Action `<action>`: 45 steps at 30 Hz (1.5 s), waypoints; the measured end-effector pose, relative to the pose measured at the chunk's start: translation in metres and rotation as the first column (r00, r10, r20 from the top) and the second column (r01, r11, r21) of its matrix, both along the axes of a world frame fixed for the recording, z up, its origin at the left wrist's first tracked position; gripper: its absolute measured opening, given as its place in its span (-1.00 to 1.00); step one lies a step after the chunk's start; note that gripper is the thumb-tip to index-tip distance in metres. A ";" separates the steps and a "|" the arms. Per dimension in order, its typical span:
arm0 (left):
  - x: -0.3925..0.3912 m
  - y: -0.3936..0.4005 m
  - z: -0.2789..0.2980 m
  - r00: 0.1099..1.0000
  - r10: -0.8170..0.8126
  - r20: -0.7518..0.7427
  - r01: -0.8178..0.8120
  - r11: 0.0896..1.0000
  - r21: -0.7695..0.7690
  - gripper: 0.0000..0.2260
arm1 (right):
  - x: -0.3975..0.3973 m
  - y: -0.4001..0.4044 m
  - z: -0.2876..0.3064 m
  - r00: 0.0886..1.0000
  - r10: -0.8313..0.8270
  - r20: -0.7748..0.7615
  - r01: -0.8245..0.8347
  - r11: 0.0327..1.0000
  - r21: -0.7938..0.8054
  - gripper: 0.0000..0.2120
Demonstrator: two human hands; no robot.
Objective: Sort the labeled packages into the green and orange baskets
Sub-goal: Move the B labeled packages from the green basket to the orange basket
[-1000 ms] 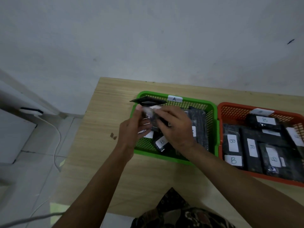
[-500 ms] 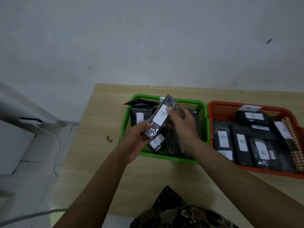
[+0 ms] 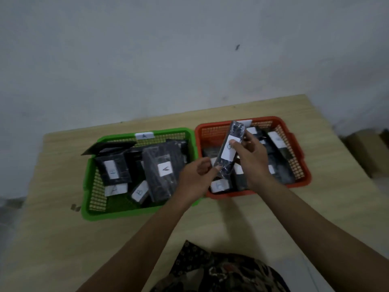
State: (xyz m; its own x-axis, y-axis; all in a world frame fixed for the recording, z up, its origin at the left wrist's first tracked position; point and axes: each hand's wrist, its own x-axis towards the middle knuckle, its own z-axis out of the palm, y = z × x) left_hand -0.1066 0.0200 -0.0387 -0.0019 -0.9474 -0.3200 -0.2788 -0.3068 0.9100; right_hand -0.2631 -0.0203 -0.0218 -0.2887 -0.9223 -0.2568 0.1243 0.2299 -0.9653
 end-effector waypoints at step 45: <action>0.008 0.024 -0.003 0.574 0.373 0.729 0.244 0.772 -0.587 -0.71 | -0.051 0.003 -0.021 0.385 0.330 -0.862 -0.731 0.679 -0.066 -0.55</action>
